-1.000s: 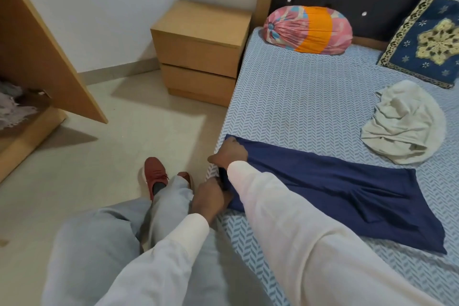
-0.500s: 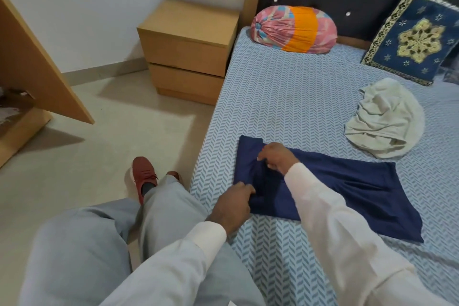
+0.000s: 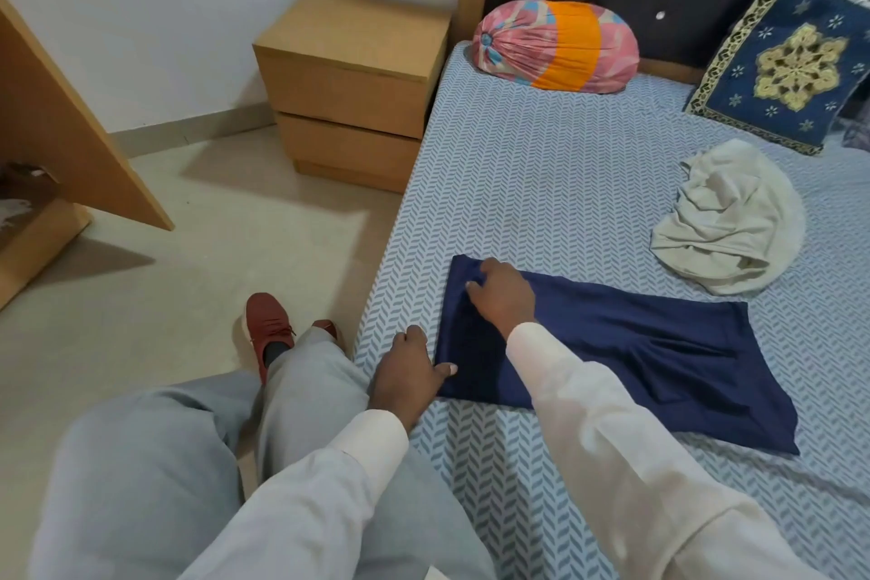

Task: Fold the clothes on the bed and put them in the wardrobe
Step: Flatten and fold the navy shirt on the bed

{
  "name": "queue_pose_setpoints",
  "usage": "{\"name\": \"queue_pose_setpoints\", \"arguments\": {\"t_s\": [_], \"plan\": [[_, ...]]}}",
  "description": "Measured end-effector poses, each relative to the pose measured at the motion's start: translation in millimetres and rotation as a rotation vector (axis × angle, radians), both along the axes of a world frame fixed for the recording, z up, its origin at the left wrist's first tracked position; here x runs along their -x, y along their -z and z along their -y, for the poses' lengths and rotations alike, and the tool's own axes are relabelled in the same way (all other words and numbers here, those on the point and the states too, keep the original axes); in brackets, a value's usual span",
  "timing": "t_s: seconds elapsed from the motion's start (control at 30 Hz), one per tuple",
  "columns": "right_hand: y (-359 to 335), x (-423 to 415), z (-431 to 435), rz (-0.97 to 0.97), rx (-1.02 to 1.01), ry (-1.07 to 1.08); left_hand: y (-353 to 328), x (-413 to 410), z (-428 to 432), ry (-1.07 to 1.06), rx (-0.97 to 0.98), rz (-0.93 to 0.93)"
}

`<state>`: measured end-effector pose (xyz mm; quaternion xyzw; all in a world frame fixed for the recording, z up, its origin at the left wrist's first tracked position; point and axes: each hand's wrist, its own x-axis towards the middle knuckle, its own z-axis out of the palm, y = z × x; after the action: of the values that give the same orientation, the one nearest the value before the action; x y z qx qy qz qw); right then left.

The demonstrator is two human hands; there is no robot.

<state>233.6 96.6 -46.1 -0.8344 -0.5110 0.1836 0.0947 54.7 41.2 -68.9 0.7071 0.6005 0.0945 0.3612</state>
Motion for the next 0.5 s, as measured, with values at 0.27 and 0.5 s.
{"name": "queue_pose_setpoints", "arguments": {"t_s": [0.27, 0.5], "plan": [[-10, 41, -8, 0.052, 0.304, -0.065, 2, -12, -2, 0.087, 0.192, -0.055], [-45, 71, -32, -0.232, 0.242, -0.090, -18, 28, -14, -0.036, 0.289, 0.208]]}}
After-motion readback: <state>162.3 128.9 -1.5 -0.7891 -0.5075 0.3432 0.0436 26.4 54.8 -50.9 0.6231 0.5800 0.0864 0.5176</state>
